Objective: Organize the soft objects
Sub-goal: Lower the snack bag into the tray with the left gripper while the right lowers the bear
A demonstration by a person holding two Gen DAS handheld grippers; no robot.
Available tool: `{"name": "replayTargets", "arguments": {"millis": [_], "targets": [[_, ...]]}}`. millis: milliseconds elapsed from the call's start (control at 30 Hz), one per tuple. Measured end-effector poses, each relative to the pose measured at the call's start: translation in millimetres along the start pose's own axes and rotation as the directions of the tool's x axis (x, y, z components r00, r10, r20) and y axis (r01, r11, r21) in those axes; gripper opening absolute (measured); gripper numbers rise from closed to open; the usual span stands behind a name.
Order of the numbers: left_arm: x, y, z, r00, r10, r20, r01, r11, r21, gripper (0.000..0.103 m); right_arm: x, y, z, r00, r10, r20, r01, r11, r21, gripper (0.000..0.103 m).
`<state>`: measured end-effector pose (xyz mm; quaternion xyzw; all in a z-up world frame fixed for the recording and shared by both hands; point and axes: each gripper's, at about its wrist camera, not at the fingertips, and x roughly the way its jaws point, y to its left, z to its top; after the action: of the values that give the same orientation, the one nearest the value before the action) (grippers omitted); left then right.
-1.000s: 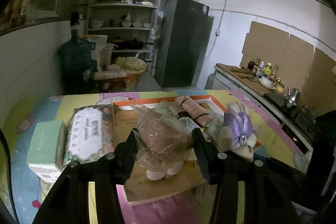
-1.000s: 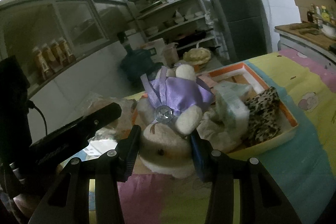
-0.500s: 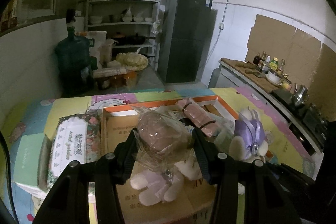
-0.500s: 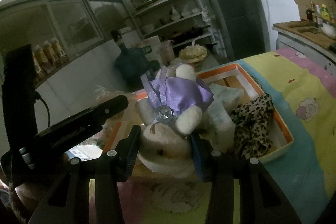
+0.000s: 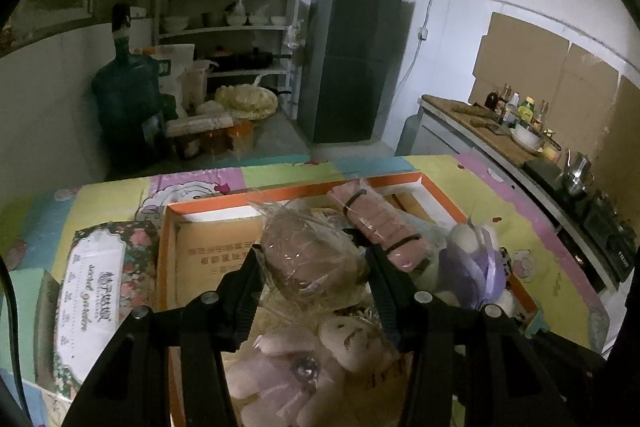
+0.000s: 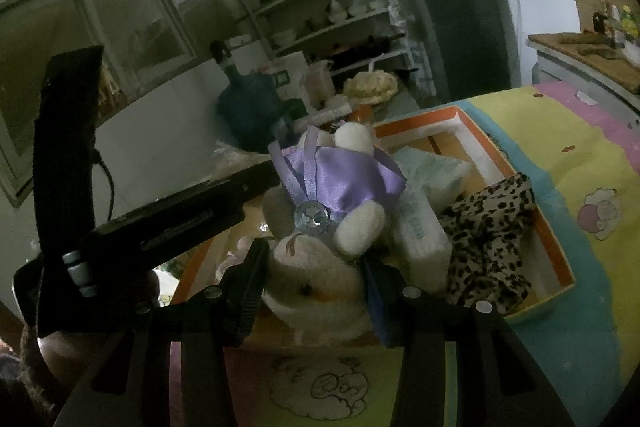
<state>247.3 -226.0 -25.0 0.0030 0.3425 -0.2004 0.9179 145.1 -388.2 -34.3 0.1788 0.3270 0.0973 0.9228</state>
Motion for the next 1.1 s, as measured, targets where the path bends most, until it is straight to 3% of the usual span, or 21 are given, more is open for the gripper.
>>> {"name": "replayTargets", "arguments": {"millis": [1100], "targets": [[39,1,2,0.998,-0.025,-0.053,0.025,1.0,-0.016,0.051,26,-15,6,0.998,-0.031,-0.058,0.032,0.999,0.02,0.047]]}}
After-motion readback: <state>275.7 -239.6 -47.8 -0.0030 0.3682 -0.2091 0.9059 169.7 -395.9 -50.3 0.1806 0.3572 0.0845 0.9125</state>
